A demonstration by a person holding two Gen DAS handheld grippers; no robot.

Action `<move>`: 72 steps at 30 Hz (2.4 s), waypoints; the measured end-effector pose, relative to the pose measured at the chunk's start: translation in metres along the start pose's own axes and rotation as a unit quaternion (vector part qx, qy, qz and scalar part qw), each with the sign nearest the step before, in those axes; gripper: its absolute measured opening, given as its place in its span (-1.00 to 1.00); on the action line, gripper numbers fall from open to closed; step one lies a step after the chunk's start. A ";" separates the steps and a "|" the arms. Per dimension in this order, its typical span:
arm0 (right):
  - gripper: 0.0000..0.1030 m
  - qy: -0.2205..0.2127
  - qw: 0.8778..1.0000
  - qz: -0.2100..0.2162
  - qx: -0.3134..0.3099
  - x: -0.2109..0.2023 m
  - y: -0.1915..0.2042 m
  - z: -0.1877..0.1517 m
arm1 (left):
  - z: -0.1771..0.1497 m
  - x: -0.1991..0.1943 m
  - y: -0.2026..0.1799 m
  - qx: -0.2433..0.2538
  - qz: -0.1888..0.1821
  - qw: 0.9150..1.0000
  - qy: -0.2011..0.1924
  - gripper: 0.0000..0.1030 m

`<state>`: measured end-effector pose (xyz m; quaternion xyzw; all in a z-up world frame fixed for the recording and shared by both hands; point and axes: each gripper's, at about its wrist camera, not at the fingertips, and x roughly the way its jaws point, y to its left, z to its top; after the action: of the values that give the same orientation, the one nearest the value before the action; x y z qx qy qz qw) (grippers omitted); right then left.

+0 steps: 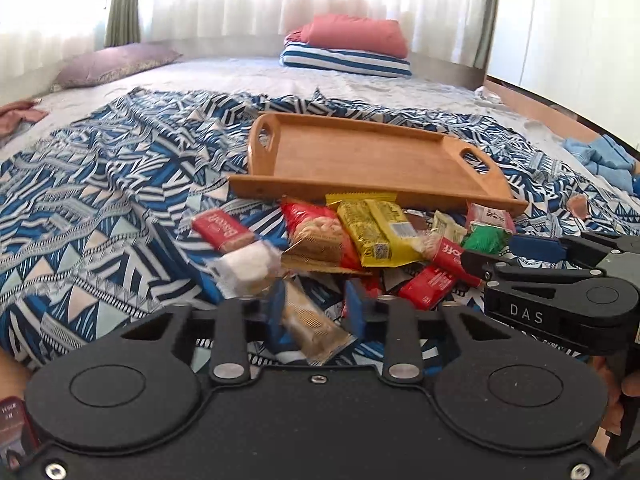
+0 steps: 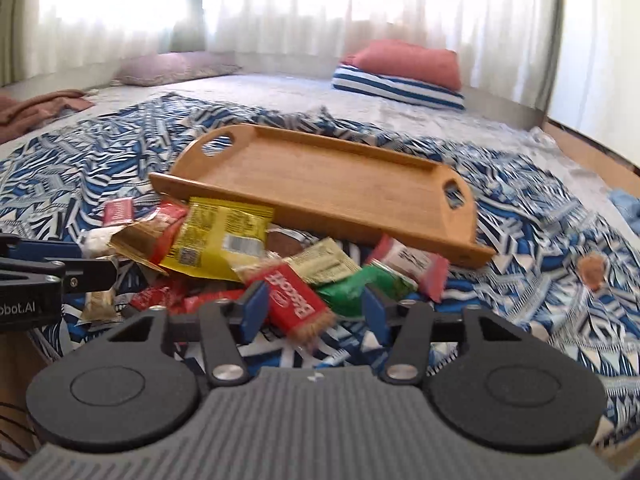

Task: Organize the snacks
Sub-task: 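Grasp the clear wafer packet with the left tool while the right tool grasps a small red packet, then lift both held packets and carry them over the wooden tray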

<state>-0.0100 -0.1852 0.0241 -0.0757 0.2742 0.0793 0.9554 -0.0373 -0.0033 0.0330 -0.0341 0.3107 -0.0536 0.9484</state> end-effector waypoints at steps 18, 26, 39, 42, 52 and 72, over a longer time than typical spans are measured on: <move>0.20 0.032 0.996 0.082 0.007 0.033 -0.005 0.009 | -0.004 0.027 0.014 -0.058 0.005 0.997 0.043 -0.40; 0.15 0.038 0.995 0.092 0.016 0.041 -0.008 0.008 | -0.002 0.039 0.015 -0.065 0.002 0.997 0.051 -0.52; -0.72 0.029 0.994 0.101 0.039 0.022 -0.010 0.017 | 0.007 0.020 0.011 -0.056 -0.018 0.998 0.027 -0.59; -0.76 0.020 0.995 0.088 0.035 0.016 -0.009 0.020 | 0.009 0.014 0.011 -0.056 -0.020 0.998 0.019 -0.60; -0.56 0.043 0.997 0.060 0.011 0.029 -0.003 0.015 | 0.010 0.009 0.008 -0.053 -0.028 0.998 0.016 -0.60; -0.82 0.034 0.997 0.064 0.041 0.019 -0.003 0.033 | 0.030 0.014 0.007 -0.036 -0.040 0.999 0.001 -0.60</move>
<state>0.0234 -0.1794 0.0419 -0.0217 0.3139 0.1264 0.9408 -0.0082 0.0029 0.0482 -0.0801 0.3116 -0.0802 0.9434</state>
